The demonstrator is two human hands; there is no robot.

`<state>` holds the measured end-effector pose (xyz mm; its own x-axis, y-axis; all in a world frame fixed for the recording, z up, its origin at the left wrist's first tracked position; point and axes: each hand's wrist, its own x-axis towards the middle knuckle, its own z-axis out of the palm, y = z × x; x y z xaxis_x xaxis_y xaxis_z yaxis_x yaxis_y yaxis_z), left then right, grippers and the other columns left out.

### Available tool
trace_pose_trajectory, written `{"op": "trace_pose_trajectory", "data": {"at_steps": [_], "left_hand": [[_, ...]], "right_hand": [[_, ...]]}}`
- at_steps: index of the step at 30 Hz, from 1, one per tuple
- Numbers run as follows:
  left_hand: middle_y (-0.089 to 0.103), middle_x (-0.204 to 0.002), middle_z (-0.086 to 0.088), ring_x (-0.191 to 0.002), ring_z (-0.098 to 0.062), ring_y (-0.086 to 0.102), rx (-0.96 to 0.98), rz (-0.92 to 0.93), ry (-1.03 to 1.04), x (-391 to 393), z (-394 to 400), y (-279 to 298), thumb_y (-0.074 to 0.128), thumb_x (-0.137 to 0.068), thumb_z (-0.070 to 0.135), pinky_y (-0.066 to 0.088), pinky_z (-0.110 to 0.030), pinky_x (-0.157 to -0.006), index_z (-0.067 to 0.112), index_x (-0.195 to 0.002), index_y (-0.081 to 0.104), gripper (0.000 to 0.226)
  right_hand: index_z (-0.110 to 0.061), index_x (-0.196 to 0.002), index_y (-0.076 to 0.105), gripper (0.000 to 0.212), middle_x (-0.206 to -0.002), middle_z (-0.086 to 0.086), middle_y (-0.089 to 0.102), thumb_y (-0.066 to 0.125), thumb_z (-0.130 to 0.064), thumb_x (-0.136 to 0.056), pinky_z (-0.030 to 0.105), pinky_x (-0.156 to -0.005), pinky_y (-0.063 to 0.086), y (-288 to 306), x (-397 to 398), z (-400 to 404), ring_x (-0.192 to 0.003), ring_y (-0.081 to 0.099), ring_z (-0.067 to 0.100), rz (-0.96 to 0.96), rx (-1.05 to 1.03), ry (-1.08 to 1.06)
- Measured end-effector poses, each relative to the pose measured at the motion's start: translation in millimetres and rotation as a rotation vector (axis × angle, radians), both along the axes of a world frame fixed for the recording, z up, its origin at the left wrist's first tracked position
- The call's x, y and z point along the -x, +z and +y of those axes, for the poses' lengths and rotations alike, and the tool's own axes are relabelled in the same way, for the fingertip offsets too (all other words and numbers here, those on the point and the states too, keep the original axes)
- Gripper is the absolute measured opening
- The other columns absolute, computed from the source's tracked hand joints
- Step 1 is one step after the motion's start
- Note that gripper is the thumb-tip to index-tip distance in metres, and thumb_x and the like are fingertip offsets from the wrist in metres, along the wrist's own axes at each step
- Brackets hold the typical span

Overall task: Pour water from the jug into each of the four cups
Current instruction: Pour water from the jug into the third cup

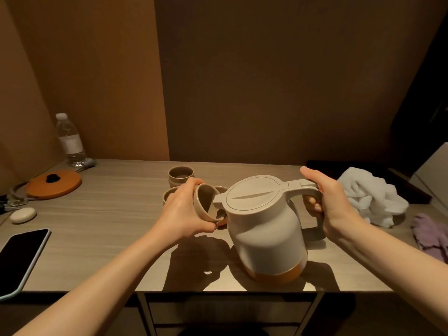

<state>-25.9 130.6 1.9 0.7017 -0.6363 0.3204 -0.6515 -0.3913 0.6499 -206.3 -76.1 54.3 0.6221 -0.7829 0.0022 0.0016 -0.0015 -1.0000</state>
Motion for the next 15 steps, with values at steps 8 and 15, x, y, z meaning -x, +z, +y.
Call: {"op": "trace_pose_trajectory", "data": {"at_steps": [8, 15], "left_hand": [[0.054, -0.119, 0.007, -0.108, -0.017, 0.051, -0.035, -0.061, 0.014, -3, -1, 15, 0.091, -0.044, 0.033, 0.054, -0.042, -0.085, 0.033, -0.126, 0.041, 0.096], [0.054, -0.121, 0.006, -0.108, -0.017, 0.050, -0.078, -0.100, 0.009, -3, -2, 15, 0.091, -0.045, 0.034, 0.053, -0.043, -0.087, 0.032, -0.126, 0.042, 0.094]], "right_hand": [[-0.020, -0.040, 0.055, 0.054, -0.039, -0.003, 0.040, 0.061, -0.049, -0.086, 0.025, -0.045, 0.027, 3, -2, 0, -0.036, 0.034, 0.008, 0.006, 0.019, 0.001], [-0.022, -0.040, 0.055, 0.054, -0.042, -0.002, 0.042, 0.061, -0.049, -0.086, 0.026, -0.047, 0.028, 10, -6, -1, -0.038, 0.035, 0.008, 0.030, 0.100, 0.042]]}}
